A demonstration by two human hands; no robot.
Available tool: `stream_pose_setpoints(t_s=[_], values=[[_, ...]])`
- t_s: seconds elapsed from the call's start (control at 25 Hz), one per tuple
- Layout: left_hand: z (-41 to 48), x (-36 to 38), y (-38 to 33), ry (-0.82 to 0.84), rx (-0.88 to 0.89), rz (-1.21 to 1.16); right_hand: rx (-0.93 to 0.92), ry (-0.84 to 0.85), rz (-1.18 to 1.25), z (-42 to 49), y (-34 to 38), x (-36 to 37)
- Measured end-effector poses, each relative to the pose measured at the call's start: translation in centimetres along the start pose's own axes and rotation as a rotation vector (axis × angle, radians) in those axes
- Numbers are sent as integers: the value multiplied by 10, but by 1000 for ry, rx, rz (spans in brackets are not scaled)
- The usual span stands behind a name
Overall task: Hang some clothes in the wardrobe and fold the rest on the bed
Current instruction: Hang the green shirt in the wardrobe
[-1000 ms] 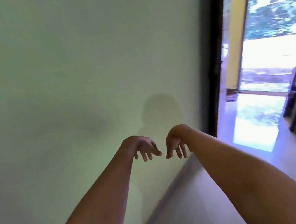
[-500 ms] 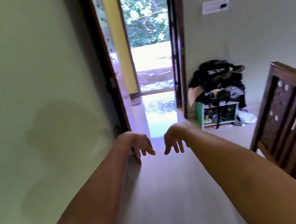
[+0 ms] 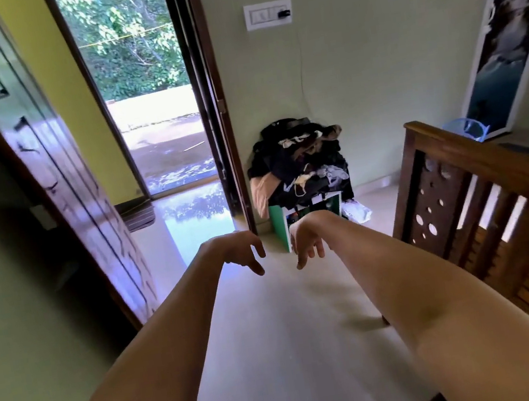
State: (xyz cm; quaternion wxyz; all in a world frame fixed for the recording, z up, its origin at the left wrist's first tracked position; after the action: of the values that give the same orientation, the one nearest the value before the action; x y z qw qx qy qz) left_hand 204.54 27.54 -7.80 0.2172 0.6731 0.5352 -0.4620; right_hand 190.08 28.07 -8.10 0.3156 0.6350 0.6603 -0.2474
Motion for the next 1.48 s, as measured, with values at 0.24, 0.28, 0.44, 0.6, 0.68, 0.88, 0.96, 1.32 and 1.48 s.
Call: stream_pose_setpoints(t_s=[0.24, 0.28, 0.44, 0.6, 0.68, 0.88, 0.96, 1.32, 1.48], values=[[147, -95, 19, 46, 45, -25, -33, -54, 123, 102, -44, -126], [172, -105, 22, 80, 44, -23, -23, -56, 133, 120, -52, -141], [276, -145, 27, 196, 78, 70, 24, -26, 147, 193, -92, -201], [389, -204, 17, 175, 212, 186, 143, -50, 235, 263, -150, -260], [440, -240, 1, 204, 269, 204, 216, -35, 296, 290, -181, -290], [551, -290, -61, 239, 470, 250, 358, -82, 471, 338, -262, -339], [597, -293, -87, 299, 512, 309, 422, -66, 534, 355, -304, -348], [789, -359, -259, 364, 652, 414, 619, -69, 732, 403, -533, -400], [847, -380, -354, 294, 777, 358, 699, -190, 775, 403, -628, -424]])
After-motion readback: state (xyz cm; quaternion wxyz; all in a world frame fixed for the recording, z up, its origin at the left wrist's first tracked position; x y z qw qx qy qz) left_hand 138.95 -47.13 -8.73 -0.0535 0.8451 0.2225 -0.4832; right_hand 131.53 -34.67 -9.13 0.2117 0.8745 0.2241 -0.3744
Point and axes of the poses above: each hand's wrist, its own z-axis towards the middle knuckle, its own x-axis out of the palm, y = z × x, the point moved 4 cm from there along z, towards the middle knuckle, and after that the axes turned 1 degree about y, right-handed, at the moved point
